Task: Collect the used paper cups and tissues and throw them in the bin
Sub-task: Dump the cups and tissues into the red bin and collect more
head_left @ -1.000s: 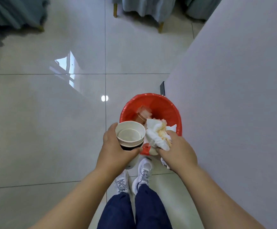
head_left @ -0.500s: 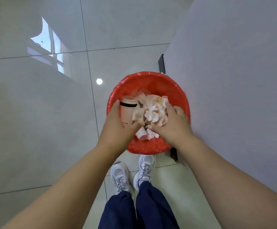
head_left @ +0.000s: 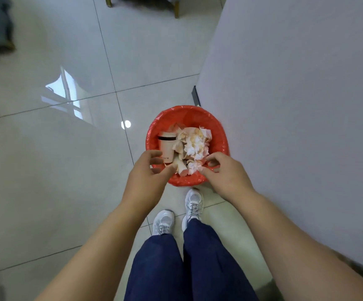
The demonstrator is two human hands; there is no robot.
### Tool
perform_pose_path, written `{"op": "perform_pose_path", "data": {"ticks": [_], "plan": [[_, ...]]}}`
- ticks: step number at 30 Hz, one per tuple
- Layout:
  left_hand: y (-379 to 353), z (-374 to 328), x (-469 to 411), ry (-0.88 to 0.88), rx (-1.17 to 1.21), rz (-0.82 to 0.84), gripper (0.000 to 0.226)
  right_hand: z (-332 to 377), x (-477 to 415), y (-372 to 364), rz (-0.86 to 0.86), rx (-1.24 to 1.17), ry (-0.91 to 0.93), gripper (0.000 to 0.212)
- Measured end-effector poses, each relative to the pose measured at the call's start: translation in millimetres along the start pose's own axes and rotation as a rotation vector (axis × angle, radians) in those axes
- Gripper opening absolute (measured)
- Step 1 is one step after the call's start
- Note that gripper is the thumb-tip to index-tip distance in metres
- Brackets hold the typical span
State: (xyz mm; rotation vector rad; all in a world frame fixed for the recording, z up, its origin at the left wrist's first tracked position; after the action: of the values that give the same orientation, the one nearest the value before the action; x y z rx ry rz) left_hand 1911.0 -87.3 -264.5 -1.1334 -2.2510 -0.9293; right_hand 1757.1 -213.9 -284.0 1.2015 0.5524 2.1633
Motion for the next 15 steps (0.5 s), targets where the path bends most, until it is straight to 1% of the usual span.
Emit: {"op": "perform_pose_path", "data": {"ticks": [4, 9, 12, 15], "plan": [[4, -26, 53, -0.087, -0.032, 0.066, 0.042, 16, 65, 26, -0.112, -0.12, 0.025, 0.028], [0, -44, 124, -0.188, -0.119, 0.194, 0.034, 12, 152, 52, -0.24, -0.245, 0.002, 0.024], [-12, -51, 160, -0.251, -0.186, 0.291, 0.033, -3, 201, 66, -0.305, -0.288, -0.015, 0.02], [-35, -62, 193, -0.328, -0.283, 0.403, 0.032, -31, 245, 79, -0.371, -0.322, -0.071, 0.022]]}}
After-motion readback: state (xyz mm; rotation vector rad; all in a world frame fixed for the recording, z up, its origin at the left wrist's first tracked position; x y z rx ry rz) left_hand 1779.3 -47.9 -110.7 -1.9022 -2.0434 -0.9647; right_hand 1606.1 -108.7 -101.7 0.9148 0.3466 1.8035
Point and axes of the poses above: each hand's wrist, its own x-axis away from the middle knuckle, its own y-axis out of the back of the hand, z = x × y, the point moved 7 cm from there along -x, towards the middle knuckle, and after that the axes turned 1 degree about x, right-handed, at the moved point
